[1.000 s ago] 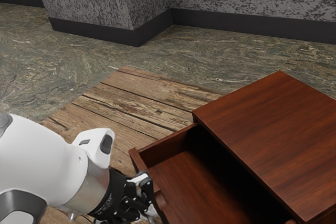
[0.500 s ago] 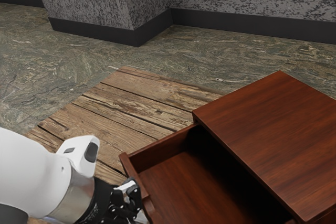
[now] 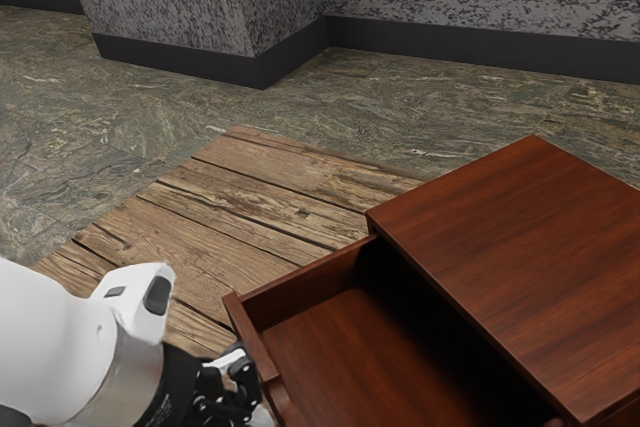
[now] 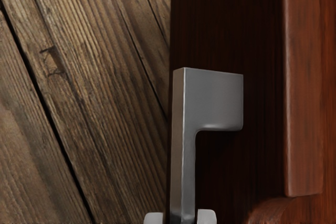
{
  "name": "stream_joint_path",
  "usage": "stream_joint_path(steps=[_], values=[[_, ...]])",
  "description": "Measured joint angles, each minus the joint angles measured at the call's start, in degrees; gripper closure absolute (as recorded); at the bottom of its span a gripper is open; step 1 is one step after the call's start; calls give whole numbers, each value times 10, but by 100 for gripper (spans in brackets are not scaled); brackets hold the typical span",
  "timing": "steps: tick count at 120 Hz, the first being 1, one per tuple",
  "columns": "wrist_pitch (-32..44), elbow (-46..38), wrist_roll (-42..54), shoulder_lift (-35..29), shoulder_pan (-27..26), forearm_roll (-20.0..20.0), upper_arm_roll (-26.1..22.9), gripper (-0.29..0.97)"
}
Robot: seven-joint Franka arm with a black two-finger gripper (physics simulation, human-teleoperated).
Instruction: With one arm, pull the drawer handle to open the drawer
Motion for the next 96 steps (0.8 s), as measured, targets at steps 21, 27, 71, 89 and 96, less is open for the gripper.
stream_joint_path(steps=[21, 27, 71, 89, 96], values=[[-11, 0, 1, -14, -3, -1, 8, 64], [-14, 1, 1, -15, -3, -1, 10, 61], [-167, 303, -2, 226, 5, 50, 72, 14], [-211, 366, -5, 293, 6, 96, 70, 7], [-222, 385, -6, 310, 5, 109, 70, 5]])
